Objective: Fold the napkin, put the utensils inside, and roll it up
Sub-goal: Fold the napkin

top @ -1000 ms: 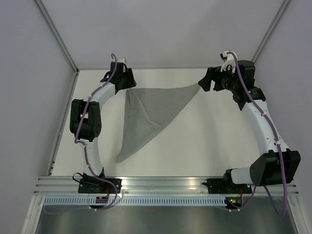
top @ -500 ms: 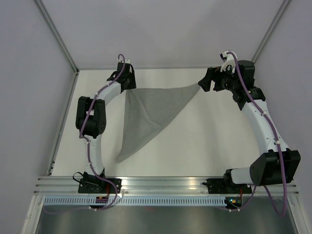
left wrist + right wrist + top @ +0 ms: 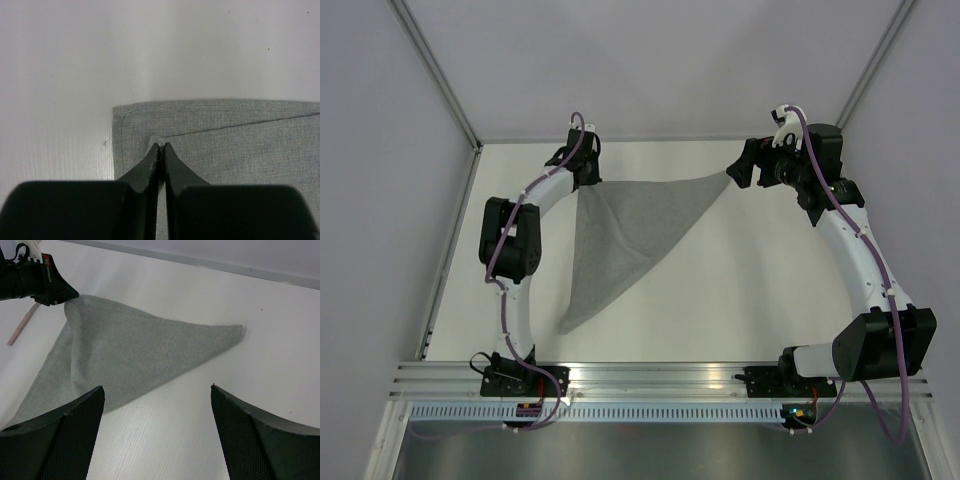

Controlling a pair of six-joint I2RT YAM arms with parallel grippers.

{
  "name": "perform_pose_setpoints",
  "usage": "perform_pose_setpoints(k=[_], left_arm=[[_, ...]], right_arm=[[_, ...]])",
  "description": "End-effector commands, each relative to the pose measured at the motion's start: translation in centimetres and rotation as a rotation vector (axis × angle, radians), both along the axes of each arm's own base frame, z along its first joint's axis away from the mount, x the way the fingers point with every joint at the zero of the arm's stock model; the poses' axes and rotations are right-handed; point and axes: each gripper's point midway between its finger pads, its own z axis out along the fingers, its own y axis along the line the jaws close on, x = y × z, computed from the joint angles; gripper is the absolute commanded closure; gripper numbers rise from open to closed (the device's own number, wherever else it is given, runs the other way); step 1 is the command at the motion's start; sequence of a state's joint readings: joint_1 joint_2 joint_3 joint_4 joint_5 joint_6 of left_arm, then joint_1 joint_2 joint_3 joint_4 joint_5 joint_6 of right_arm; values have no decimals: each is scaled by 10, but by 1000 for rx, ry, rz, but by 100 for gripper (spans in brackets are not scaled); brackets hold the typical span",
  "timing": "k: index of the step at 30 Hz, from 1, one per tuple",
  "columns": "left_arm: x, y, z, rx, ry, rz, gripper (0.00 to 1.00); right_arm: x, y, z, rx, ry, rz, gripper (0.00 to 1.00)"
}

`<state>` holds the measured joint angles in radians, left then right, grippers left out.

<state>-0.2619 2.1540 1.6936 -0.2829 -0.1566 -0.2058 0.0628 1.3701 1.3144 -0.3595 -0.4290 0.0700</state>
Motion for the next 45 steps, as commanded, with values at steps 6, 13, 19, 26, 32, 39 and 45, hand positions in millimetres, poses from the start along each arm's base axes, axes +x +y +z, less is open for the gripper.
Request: perform_pose_setpoints(k=[6,13,19,26,32,39,45], left_arm=[[0,-20,17,51,-36,-73,98],[-26,-55,53,17,-88,-143,98],[-62,-125,93,-49,-150,-273,98],[-133,-210,108,-178,-149,-479,98],[-201,-264,109,-265,-115,-611,98],[-265,-309,98,-320,-69,-712,98],[-310,-345,91,-343,-47,-782,98]], right_arm=[[-2,2,3,8,-6,2,9],[-1,2,4,10,-9,5,8],[-2,2,6,12,-12,4,9],[-5,1,14,10,-37,-6,9],[-5,-1,17,7,-47,-14,9],[-11,-4,34,5,-98,-30,9],[-12,-6,41,1,-117,-41,9]])
